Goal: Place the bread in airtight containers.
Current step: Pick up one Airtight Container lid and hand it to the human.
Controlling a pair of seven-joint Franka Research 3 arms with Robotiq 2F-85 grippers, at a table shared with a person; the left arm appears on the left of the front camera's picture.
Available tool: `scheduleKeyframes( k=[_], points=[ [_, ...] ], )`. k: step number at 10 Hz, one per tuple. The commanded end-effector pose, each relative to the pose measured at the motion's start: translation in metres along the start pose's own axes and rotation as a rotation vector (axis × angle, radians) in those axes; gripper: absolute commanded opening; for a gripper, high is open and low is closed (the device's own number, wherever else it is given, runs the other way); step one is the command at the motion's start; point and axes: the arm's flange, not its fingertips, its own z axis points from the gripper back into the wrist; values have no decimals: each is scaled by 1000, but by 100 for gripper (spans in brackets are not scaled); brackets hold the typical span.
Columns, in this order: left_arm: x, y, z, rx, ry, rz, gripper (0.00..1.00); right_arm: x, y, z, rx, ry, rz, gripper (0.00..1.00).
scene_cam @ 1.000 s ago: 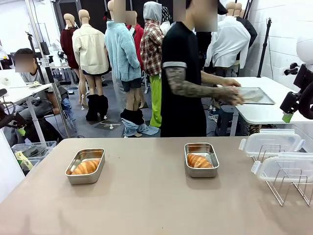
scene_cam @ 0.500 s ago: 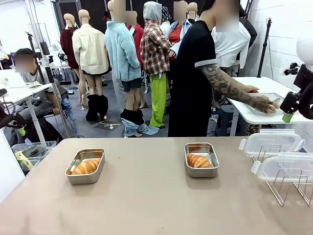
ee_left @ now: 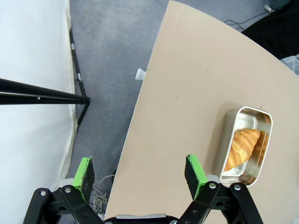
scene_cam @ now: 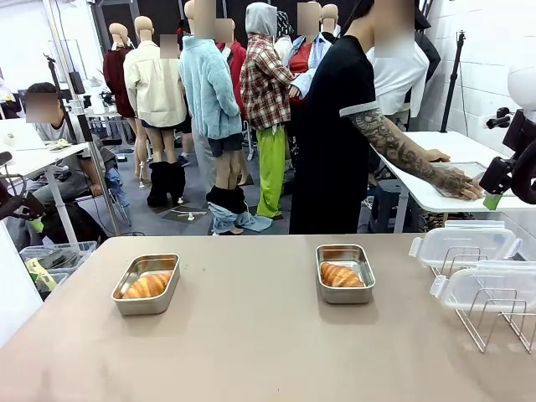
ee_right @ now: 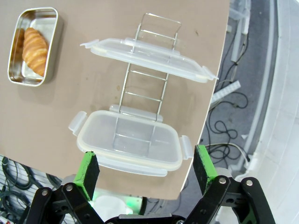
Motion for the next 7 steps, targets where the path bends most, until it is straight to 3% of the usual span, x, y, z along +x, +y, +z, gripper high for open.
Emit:
scheduleKeyframes(
  k=[1,7],
  points=[
    [-4,1,1,23,-5,-3,100,1,1,2,-6,14,-5,100],
    [-4,1,1,23,-5,-3,100,1,1,2,-6,14,-5,100]
  ],
)
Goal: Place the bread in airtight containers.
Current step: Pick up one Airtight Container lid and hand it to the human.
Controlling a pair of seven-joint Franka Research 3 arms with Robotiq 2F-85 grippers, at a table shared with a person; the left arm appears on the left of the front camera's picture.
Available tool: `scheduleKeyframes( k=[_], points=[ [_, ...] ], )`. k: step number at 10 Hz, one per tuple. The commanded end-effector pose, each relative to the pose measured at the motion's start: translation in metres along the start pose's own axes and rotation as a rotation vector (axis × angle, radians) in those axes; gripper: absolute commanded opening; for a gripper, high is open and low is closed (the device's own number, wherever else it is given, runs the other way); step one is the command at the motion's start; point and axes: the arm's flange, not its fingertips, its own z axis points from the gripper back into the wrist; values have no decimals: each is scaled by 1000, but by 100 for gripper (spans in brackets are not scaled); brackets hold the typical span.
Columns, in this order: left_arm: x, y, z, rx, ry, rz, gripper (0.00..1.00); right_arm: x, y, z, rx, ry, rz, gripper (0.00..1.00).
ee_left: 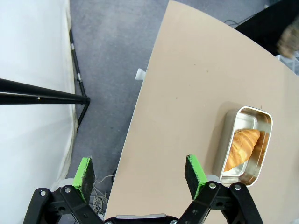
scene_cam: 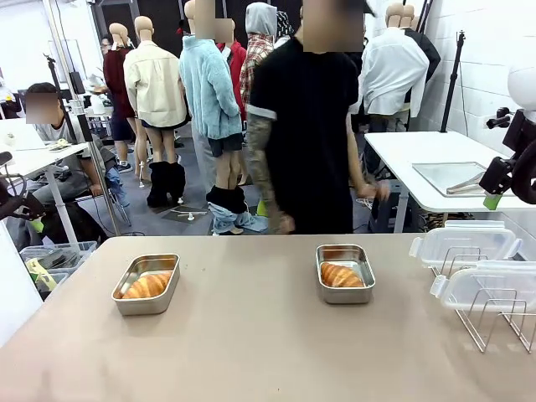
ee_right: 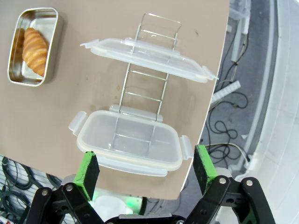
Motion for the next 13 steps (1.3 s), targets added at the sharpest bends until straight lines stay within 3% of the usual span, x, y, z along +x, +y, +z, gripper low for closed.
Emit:
scheduleKeyframes(
  k=[1,10,11,13],
  points=[
    [-4,1,1,23,-5,-3,100,1,1,2,-6,14,-5,100],
    [-4,1,1,23,-5,-3,100,0,0,0,0,0,0,100],
    [-4,1,1,23,-5,-3,100,-2,17,-1,-62,54,178,100],
    [-4,1,1,23,-5,-3,100,-10,36,-6,-128,143,350,100]
  ],
)
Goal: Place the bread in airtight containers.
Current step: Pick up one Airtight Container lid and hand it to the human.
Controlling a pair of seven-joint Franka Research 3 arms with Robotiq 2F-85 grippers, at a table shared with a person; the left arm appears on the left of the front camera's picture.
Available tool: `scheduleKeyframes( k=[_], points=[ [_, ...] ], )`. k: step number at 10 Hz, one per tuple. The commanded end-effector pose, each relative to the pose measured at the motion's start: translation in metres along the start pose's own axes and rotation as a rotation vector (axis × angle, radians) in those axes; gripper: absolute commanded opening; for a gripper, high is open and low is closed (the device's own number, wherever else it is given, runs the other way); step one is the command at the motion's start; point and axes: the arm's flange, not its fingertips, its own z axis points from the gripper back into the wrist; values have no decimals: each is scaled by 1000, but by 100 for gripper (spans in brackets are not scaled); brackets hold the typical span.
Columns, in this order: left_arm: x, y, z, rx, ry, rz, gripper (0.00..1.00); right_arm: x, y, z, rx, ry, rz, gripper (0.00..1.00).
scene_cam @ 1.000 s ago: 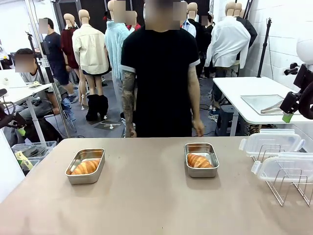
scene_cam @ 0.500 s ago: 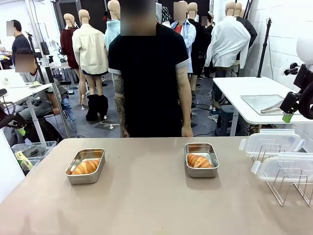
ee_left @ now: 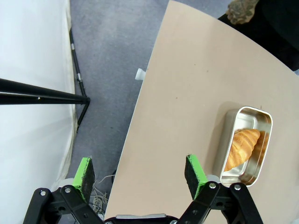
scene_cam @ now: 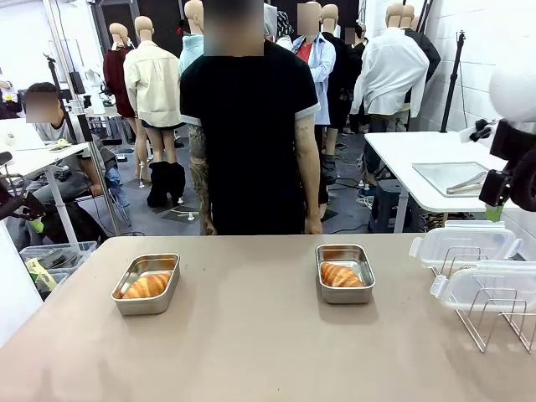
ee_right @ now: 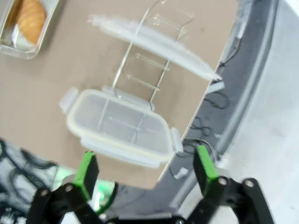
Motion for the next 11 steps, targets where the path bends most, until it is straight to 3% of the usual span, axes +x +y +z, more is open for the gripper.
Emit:
scheduleKeyframes(
  k=[1,3,6,11],
  points=[
    [-4,2,1,23,-5,-2,100,-7,14,0,-40,49,173,100],
    [-4,2,1,23,-5,-2,100,-11,38,-10,36,118,564,100],
    [-4,2,1,23,-5,-2,100,-19,69,-38,122,178,921,100],
    [-4,2,1,23,-5,-2,100,-1,58,-76,-15,147,1023,100]
  ],
)
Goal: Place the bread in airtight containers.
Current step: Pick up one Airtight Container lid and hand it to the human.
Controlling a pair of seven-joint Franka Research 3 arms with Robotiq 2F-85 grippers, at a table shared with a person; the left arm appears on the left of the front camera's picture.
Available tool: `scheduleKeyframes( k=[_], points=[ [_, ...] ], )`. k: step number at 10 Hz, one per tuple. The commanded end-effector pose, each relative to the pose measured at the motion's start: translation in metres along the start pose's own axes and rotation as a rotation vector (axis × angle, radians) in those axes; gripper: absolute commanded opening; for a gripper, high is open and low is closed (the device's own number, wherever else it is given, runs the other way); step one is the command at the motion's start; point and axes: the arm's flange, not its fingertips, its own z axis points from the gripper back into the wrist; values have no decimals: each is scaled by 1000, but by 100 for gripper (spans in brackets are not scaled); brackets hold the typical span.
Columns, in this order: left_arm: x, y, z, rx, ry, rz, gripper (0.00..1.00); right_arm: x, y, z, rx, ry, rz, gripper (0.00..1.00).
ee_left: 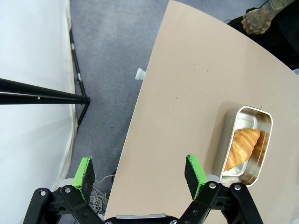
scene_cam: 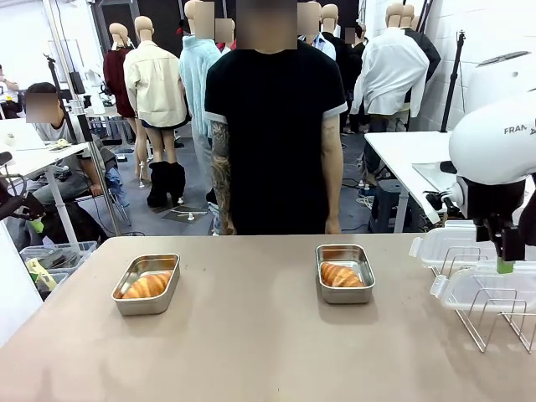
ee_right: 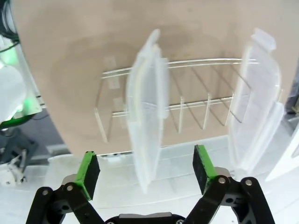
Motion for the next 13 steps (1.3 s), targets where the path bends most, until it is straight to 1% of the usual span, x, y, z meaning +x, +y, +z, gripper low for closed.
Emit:
scheduleKeyframes(
  k=[1,3,5,6,7,9,13],
  points=[
    [-3,2,1,22,-5,-2,100,-4,-11,-19,5,-17,15,100],
    [-3,2,1,22,-5,-2,100,0,-20,-31,93,-16,35,100],
    [-3,2,1,22,-5,-2,100,-1,-27,-40,112,-29,18,100],
    [-3,2,1,22,-5,-2,100,-1,-37,-49,113,-30,-3,100],
    [-3,2,1,22,-5,-2,100,0,-43,-58,145,-30,-12,100],
    [-3,2,1,22,-5,-2,100,3,-45,-64,156,-38,-6,100],
    [-3,2,1,22,-5,-2,100,6,-44,-65,161,-23,-15,23]
  ],
)
